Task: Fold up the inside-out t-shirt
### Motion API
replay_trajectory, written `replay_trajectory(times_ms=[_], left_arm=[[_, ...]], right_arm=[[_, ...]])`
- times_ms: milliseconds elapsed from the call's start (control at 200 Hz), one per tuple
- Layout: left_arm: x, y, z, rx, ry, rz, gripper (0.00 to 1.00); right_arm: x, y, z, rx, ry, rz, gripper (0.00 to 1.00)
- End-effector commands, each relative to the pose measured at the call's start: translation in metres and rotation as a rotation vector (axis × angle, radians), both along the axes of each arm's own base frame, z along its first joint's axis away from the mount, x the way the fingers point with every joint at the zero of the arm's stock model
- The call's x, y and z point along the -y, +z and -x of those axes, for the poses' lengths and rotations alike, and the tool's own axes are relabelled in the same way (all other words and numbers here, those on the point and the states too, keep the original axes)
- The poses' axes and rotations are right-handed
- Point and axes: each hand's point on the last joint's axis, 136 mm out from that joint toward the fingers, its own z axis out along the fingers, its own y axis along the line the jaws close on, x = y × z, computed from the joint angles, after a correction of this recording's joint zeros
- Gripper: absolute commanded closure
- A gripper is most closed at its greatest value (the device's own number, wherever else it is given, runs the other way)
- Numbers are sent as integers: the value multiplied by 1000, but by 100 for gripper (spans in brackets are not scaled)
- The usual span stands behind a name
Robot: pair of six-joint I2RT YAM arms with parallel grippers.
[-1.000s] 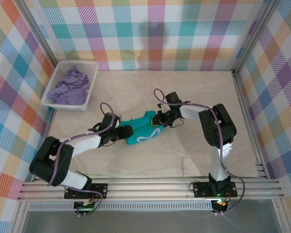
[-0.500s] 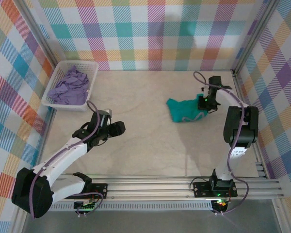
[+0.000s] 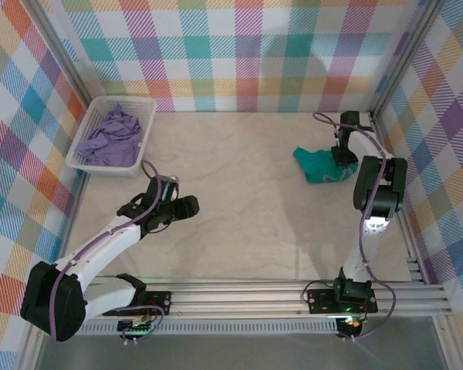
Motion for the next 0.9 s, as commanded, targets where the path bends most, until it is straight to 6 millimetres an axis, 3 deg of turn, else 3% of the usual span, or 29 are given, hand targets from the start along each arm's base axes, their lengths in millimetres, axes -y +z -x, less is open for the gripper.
replay_trajectory(times_ms=[0,125,265,335,390,495,570,645,790,895], left_arm=[[-5,6,-4,8,9,-24,30],[-7,8,-4,14,9,-39,29],[-12,13,-3,30,15,-62,28],[-16,16,-3,45,23,-76,28],[-19,18,-2,56,31,-85,28],[-22,19,-2,69,38,-92,27],[-21,22,-3,75,35,-85,27],[-19,23,-4,75,33,-79,27],[-18,26,-4,80,28,-71,27],[-20,26,-3,83,33,-77,26]], right_arm=[[25,15,-2,12,-70,76,70],[38,27,4,7,-155,113,48],[42,63,12,84,-215,116,39],[31,78,16,121,-206,64,37],[2,84,16,169,-171,-63,36],[-79,86,14,248,10,-369,36],[-114,79,14,269,48,-505,36],[-129,61,13,224,20,-595,40],[-130,16,12,108,-45,-593,45],[-116,-11,20,35,-110,-519,46]])
